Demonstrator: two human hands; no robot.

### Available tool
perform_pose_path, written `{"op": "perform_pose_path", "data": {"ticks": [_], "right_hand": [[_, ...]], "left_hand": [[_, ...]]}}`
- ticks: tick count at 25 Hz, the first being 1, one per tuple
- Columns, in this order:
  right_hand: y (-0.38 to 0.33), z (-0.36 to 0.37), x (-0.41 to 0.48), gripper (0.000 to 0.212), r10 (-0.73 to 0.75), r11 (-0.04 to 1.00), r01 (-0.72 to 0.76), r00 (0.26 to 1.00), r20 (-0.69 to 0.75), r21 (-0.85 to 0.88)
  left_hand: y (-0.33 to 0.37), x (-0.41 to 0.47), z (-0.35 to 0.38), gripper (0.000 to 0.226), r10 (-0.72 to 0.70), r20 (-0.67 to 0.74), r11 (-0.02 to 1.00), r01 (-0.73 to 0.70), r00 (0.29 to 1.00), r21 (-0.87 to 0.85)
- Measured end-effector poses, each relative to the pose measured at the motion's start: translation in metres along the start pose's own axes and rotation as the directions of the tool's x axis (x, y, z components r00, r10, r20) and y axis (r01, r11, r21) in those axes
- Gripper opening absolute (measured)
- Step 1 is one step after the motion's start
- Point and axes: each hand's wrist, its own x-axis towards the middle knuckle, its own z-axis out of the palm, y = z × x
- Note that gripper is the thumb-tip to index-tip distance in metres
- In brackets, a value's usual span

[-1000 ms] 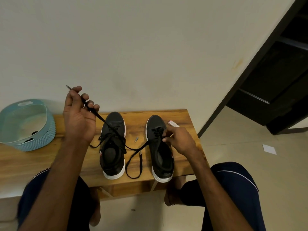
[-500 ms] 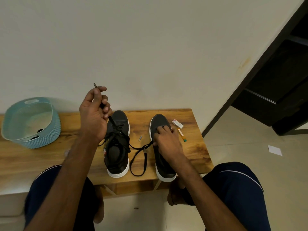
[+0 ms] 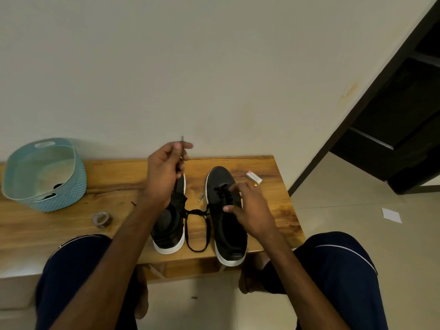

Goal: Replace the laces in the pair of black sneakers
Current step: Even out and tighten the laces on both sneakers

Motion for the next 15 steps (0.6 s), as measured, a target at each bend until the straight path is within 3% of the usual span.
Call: {"op": "perform_pose_path", "data": {"ticks": [1,3,6,9,15], "right_hand": [[0.007,-0.004,-0.002,0.055,0.081,0.995,-0.081,0.997,0.003,0.056],[0.014,0.000,-0.004,0.058,0.155,0.988,-0.156,0.983,0.096,0.007],[0.016,0.019,-0.005,0.041,0.151,0.988,-0.148,0.986,0.075,-0.047],[0.021,0.021,-0.007,0.020,0.210,0.976,-0.208,0.977,-0.028,0.059],[0.035,0.023,-0.004,0.020,0.389,0.888,-0.368,0.921,-0.023,0.275]], "left_hand": [[-0.008,-0.003,0.009,0.023,-0.004,0.035,0.995,0.000,0.999,0.095],[-0.024,-0.012,0.025,0.018,-0.009,0.104,0.961,-0.020,0.995,0.274],[-0.042,-0.026,0.041,0.012,-0.015,0.166,0.874,-0.067,0.986,0.481],[-0.054,-0.036,0.050,0.014,-0.017,0.200,0.790,-0.110,0.980,0.604],[-0.081,-0.046,0.065,0.010,-0.067,0.275,0.617,-0.176,0.959,0.767]]}}
